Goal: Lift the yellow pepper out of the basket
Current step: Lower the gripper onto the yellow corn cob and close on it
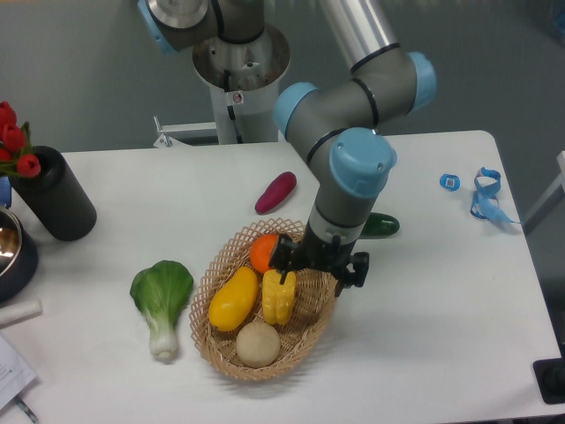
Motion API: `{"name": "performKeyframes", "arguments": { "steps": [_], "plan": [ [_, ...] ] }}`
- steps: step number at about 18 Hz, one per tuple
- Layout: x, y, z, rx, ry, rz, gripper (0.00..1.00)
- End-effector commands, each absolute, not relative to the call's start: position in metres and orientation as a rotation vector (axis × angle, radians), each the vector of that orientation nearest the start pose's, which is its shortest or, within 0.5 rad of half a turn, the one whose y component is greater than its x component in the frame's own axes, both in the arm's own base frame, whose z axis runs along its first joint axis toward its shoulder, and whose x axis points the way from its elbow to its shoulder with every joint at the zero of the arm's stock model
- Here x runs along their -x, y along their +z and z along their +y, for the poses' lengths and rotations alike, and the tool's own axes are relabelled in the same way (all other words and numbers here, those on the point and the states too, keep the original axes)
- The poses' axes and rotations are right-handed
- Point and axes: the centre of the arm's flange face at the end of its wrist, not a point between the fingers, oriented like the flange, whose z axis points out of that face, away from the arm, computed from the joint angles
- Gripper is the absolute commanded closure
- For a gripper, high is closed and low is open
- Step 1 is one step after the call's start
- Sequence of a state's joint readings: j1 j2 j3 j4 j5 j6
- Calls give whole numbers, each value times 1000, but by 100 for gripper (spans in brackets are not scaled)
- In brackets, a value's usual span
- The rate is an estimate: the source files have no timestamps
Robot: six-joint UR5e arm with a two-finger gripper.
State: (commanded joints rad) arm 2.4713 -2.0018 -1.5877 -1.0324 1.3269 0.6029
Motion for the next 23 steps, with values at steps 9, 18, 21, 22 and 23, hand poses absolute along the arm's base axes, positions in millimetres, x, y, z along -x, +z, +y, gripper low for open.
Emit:
{"name": "performKeyframes", "arguments": {
  "steps": [9,18,21,22,23],
  "plan": [
    [378,259,548,2992,-123,-388,0],
    [369,239,557,3036,-117,-387,0],
    [368,233,560,3052,-112,-381,0],
    [368,232,560,3053,-110,-381,0],
    [366,227,562,3061,-113,-375,0]
  ]
}}
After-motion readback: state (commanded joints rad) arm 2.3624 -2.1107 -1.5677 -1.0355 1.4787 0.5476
